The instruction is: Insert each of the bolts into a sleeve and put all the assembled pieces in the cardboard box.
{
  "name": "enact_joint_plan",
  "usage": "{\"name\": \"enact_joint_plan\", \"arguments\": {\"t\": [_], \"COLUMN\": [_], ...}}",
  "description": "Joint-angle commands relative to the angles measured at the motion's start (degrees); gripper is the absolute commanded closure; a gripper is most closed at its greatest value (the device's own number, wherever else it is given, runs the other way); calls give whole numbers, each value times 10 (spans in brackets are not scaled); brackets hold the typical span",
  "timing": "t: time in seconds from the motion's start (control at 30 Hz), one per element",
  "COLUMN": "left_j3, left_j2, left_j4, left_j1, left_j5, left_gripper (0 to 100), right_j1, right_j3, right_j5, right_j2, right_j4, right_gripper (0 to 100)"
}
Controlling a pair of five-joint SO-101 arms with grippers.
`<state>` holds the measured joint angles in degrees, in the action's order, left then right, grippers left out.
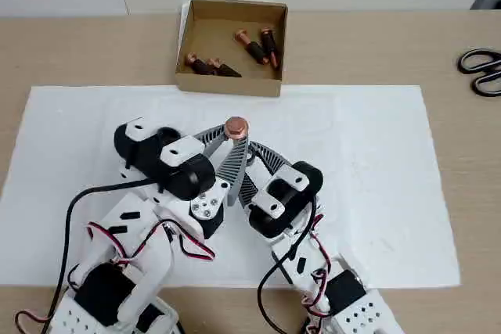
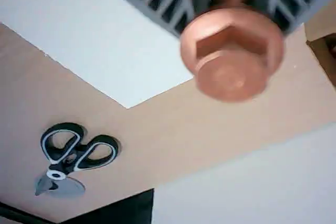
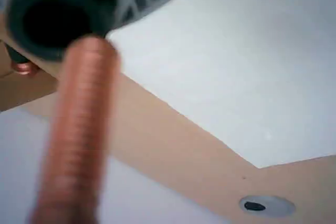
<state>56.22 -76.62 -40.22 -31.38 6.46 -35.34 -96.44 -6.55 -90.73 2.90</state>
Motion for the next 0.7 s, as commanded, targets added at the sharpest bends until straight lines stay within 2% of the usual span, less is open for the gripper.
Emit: {"name": "enact_joint_plan", "arguments": {"t": [0.0,0.27,0.4,0.67], "left_j3": [15,112,141,99], "left_j2": [-10,-11,-11,-11], "left_j4": [15,182,190,191], "left_j1": [-4,-4,-4,-4], "left_j5": [3,0,1,2], "left_gripper": [994,994,994,994], "right_j1": [-2,-2,-2,-2], "right_j3": [-4,-4,-4,-4], "right_j5": [-5,-5,-5,-5], "right_j2": [-9,-9,-9,-9], "right_j4": [-13,-13,-13,-12], "right_gripper": [994,994,994,994]}}
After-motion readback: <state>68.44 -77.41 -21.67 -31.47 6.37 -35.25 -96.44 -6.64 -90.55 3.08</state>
